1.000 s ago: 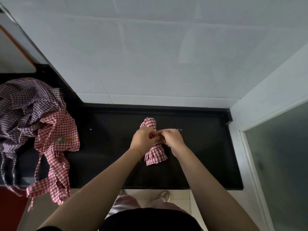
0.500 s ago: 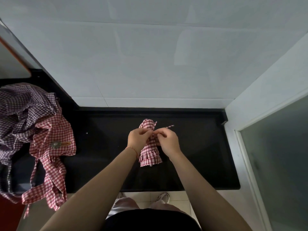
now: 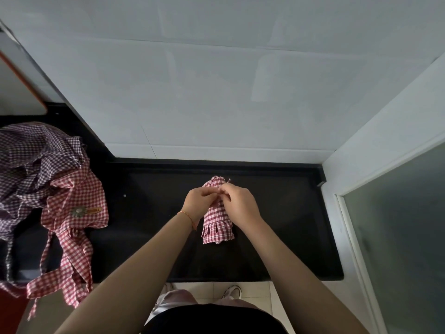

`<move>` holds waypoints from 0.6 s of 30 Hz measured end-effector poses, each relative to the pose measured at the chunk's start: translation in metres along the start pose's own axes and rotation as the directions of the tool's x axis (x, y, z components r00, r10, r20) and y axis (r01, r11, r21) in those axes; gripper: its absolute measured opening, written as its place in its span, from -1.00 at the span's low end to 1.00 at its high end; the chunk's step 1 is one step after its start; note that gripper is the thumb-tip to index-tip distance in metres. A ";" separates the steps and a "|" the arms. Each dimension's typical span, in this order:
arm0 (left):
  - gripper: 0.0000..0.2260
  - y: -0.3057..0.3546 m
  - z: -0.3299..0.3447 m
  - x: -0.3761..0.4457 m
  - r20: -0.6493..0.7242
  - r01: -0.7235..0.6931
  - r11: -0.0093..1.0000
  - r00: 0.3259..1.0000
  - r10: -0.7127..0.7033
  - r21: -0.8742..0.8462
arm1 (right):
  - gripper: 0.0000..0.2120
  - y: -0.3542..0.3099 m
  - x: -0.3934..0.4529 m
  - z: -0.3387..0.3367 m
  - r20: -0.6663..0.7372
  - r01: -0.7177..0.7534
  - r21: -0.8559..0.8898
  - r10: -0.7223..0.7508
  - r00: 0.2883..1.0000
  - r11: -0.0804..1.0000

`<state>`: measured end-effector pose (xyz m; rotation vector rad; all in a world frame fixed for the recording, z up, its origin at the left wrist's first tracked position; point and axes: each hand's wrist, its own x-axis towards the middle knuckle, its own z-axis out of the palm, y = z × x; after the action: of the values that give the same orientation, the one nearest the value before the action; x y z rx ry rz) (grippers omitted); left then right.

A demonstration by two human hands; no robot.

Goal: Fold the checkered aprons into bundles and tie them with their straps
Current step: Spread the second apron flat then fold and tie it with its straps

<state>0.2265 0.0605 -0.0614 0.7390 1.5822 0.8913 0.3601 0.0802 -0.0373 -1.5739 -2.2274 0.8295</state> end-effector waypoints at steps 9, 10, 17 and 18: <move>-0.88 -0.001 0.006 -0.003 0.074 -0.042 0.991 0.997 0.033 0.127 | -0.89 0.006 0.009 -0.003 -0.101 0.128 -0.181 -0.147 0.984 0.975; -0.88 -0.001 0.007 -0.003 0.056 -0.042 0.992 0.998 0.036 0.121 | -0.87 0.007 0.010 -0.006 -0.076 0.119 -0.157 -0.132 0.988 0.980; -0.83 0.001 0.015 0.006 0.100 -0.057 0.992 0.994 0.045 0.115 | -0.78 0.027 0.012 -0.021 0.078 -0.061 -0.128 0.071 0.994 0.990; -0.80 0.003 0.018 0.007 0.115 -0.060 0.989 0.992 0.045 0.135 | -0.79 0.030 0.011 -0.024 0.076 -0.082 -0.131 0.092 0.993 0.988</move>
<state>0.2428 0.0705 -0.0644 0.9173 1.5417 0.7697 0.3917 0.1048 -0.0378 -1.7360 -2.3254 0.8026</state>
